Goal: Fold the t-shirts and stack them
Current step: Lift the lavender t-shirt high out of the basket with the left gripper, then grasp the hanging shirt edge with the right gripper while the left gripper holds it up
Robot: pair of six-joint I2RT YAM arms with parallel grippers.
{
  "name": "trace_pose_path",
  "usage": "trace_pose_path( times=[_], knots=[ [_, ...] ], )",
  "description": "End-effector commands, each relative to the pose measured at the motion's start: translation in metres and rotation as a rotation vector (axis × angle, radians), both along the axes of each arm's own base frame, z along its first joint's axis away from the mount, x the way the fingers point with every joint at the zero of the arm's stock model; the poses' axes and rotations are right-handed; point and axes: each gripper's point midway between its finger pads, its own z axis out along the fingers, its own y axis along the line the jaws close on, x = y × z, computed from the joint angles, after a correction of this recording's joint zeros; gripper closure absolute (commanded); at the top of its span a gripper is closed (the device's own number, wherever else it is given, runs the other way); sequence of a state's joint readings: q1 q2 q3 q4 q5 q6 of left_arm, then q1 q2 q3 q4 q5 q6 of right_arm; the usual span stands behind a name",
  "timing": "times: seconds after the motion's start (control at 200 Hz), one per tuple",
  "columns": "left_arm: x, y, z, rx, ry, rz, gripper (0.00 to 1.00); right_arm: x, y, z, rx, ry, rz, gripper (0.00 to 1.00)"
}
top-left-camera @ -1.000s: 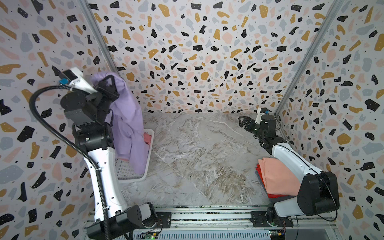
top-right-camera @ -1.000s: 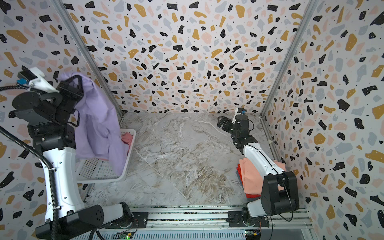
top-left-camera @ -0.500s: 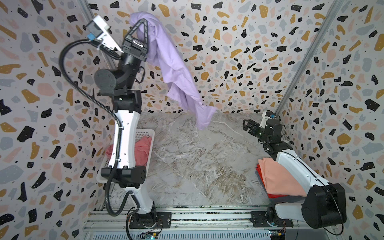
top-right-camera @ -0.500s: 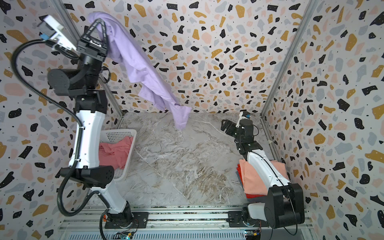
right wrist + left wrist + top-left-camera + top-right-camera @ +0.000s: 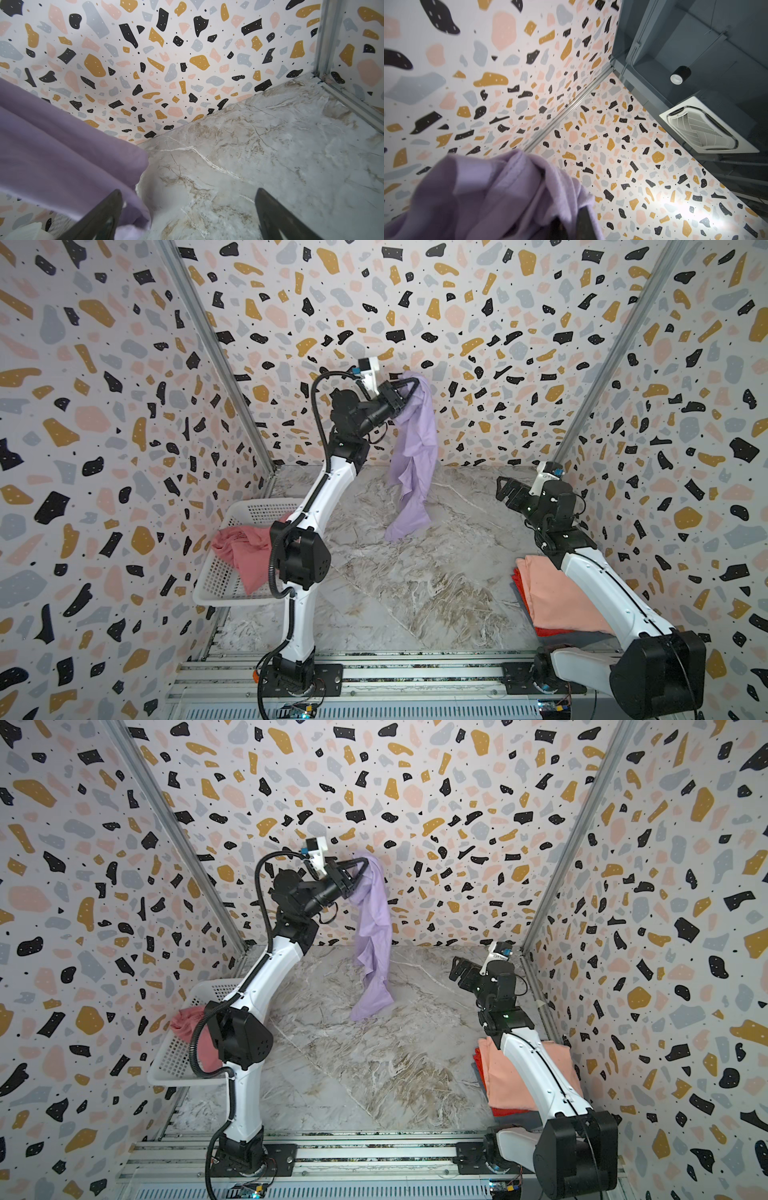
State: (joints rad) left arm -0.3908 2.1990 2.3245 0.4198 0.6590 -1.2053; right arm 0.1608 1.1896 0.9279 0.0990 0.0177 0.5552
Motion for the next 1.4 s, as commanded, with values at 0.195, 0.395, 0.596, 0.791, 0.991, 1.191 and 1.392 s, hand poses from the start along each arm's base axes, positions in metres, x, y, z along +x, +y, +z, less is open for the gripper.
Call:
trace_pose_path(
  times=[0.195,0.395,0.596,0.791,0.991,1.191,1.392],
  knots=[
    [-0.098,0.032,0.127,-0.158,-0.352,-0.051,1.0,-0.013,0.018,0.021,-0.046,-0.091,0.139,0.01],
    [-0.106,0.038,0.128,-0.128,-0.339,-0.013,1.0,-0.02,0.08,0.036,-0.189,-0.164,0.411,0.0],
    [-0.095,0.035,0.122,-0.144,-0.28,-0.03,1.0,-0.047,0.147,0.03,-0.242,-0.156,0.632,0.02],
    [-0.091,0.035,0.124,-0.144,-0.261,-0.021,1.0,-0.062,0.185,0.028,-0.267,-0.177,0.696,0.05],
    [-0.094,0.036,0.129,-0.136,-0.263,-0.014,1.0,-0.072,0.197,0.024,-0.229,-0.196,0.733,0.06],
    [-0.1,0.038,0.133,-0.115,-0.288,-0.006,1.0,-0.05,0.204,0.015,-0.279,-0.229,0.708,0.1],
    [-0.109,0.041,0.14,-0.117,-0.316,-0.011,1.0,-0.002,0.177,0.025,-0.374,-0.264,0.547,0.15]
  ],
)
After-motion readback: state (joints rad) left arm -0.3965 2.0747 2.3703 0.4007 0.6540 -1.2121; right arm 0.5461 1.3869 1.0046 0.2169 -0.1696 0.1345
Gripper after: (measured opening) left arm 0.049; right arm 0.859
